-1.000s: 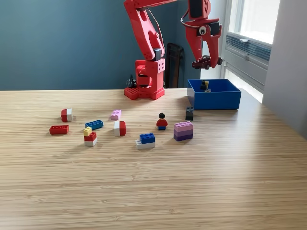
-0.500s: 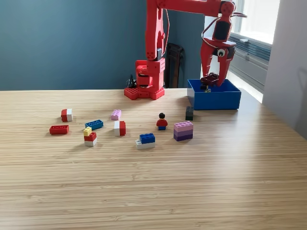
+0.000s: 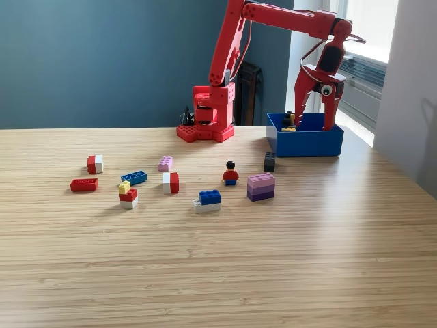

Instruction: Grasp a lego block and put it in the bin.

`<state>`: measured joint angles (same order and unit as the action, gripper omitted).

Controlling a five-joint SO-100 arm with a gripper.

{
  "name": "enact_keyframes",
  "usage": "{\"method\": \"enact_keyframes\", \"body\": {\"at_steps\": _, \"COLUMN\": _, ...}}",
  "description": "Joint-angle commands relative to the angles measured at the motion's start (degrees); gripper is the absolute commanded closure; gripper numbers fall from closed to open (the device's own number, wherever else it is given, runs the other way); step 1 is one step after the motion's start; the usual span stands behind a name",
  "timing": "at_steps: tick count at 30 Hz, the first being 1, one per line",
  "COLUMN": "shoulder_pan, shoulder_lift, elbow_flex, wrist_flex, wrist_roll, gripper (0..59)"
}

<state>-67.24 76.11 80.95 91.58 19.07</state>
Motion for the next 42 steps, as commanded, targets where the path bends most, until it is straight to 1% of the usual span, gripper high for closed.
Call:
{"method": "enact_keyframes", "body": {"at_steps": 1, "shoulder_pan": 0.0, "shoulder_lift": 1.05, "elbow_flex": -8.79, "wrist_flex": 4.22, "wrist_roll": 0.0, "gripper": 28.5}}
{"method": "enact_keyframes", "body": {"at_steps": 8, "shoulder_pan": 1.49, "shoulder_lift": 1.23, "elbow_flex": -23.12, "wrist_flex": 10.2, "wrist_roll": 0.0, "gripper": 33.8}}
{"method": "enact_keyframes", "body": {"at_steps": 10, "shoulder_pan": 2.37, "shoulder_lift": 1.76, "elbow_flex": -25.58, "wrist_flex": 10.55, "wrist_roll": -0.35, "gripper": 34.5}}
{"method": "enact_keyframes", "body": {"at_steps": 11, "shoulder_pan": 3.08, "shoulder_lift": 2.72, "elbow_flex": -25.49, "wrist_flex": 10.55, "wrist_roll": -0.44, "gripper": 34.6}}
{"method": "enact_keyframes", "body": {"at_steps": 16, "shoulder_pan": 9.05, "shoulder_lift": 10.81, "elbow_flex": -19.86, "wrist_flex": 10.2, "wrist_roll": -2.64, "gripper": 35.1}}
{"method": "enact_keyframes", "body": {"at_steps": 21, "shoulder_pan": 21.36, "shoulder_lift": 17.23, "elbow_flex": -13.89, "wrist_flex": 9.23, "wrist_roll": -6.68, "gripper": 36.6}}
{"method": "enact_keyframes", "body": {"at_steps": 25, "shoulder_pan": 31.82, "shoulder_lift": 20.48, "elbow_flex": -7.73, "wrist_flex": 6.42, "wrist_roll": -9.93, "gripper": 38.0}}
{"method": "enact_keyframes", "body": {"at_steps": 27, "shoulder_pan": 36.74, "shoulder_lift": 21.01, "elbow_flex": -6.06, "wrist_flex": 5.54, "wrist_roll": -11.34, "gripper": 38.3}}
{"method": "enact_keyframes", "body": {"at_steps": 33, "shoulder_pan": 46.41, "shoulder_lift": 21.27, "elbow_flex": -5.54, "wrist_flex": 4.39, "wrist_roll": -13.71, "gripper": 39.0}}
{"method": "enact_keyframes", "body": {"at_steps": 42, "shoulder_pan": 50.8, "shoulder_lift": 21.36, "elbow_flex": -4.48, "wrist_flex": 3.69, "wrist_roll": -14.94, "gripper": 38.5}}
